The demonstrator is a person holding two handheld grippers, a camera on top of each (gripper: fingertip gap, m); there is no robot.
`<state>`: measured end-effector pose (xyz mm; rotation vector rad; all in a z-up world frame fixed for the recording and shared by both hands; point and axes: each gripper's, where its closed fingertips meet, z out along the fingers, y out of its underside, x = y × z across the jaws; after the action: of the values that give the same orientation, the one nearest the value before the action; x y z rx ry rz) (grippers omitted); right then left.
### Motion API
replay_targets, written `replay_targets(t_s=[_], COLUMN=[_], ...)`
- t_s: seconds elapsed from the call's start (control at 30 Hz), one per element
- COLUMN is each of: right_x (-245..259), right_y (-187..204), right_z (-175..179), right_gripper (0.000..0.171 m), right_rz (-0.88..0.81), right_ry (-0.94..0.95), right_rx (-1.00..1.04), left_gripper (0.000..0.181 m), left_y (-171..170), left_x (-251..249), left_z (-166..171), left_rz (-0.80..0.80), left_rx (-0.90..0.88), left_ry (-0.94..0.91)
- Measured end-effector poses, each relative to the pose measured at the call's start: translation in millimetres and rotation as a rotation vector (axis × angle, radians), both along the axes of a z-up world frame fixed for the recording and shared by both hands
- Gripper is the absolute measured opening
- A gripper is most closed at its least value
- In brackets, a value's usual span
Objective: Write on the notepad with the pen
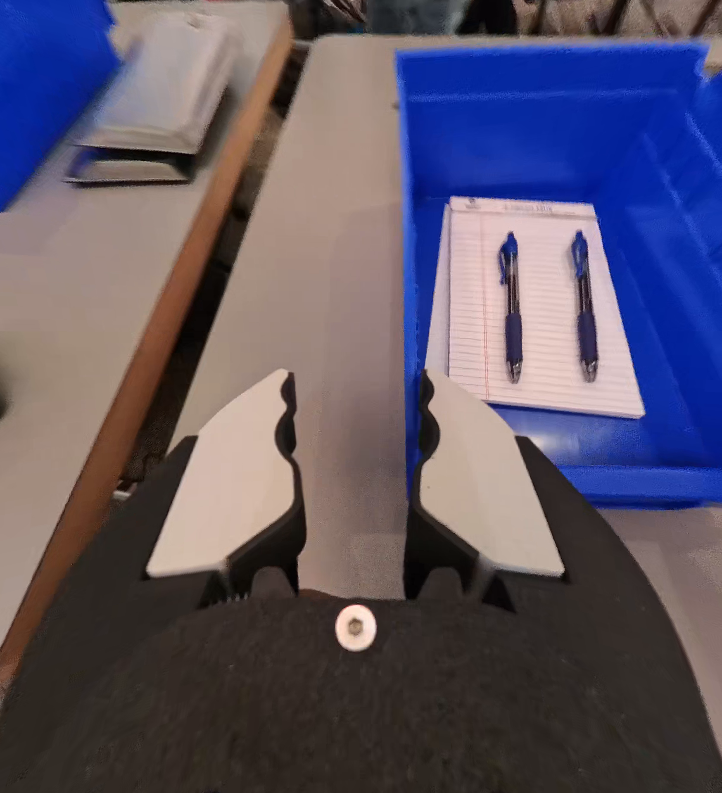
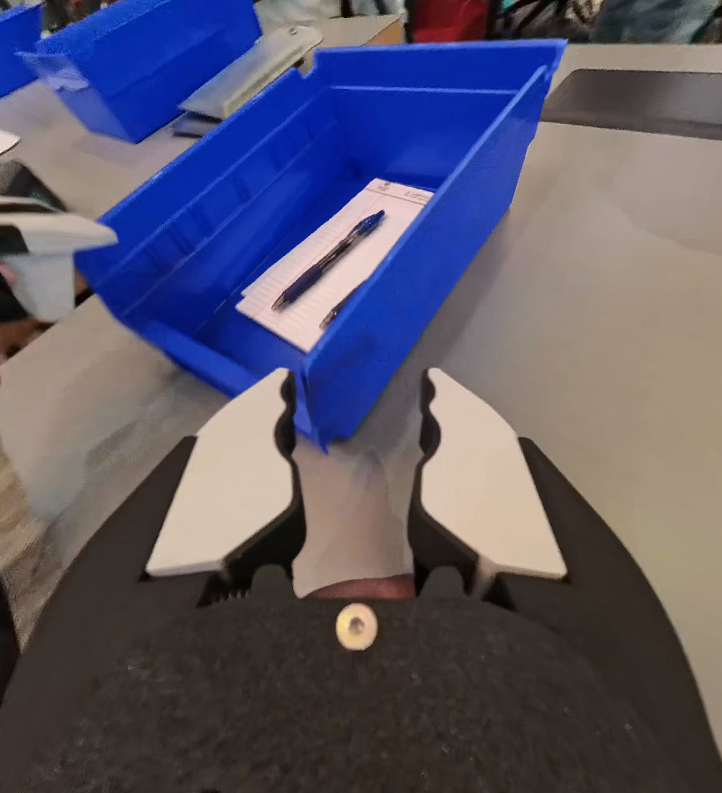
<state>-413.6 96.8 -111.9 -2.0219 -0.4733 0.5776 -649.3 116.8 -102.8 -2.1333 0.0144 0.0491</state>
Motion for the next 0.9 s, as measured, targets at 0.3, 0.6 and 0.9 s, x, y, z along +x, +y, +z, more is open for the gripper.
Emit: replay_targets(t_s=[0.3, 0.6, 0.9], right_x=[182.3, 351.2, 356.1], right_y=[-56.1, -85.8, -133.5], right_z=[14.6, -5.0, -10.5], right_gripper=[0.080, 0.074, 0.069], right_rz=[0.172, -0.109, -0.186], right_ry=[-0.177, -0.113, 0.050], right_rx=[0.006, -0.063, 0.134], left_gripper=[0.069, 0.074, 0.076], left_y=[-83.5, -111.6, -122.6], left_x=[192.3, 334.3, 333.6], left_z=[34.1, 20.7, 4.0], left_rz=[-0.461, -0.623, -0.450], left_rx=[-0.040, -0.051, 0.201], left_ry=[-0.376, -0.525, -0.233])
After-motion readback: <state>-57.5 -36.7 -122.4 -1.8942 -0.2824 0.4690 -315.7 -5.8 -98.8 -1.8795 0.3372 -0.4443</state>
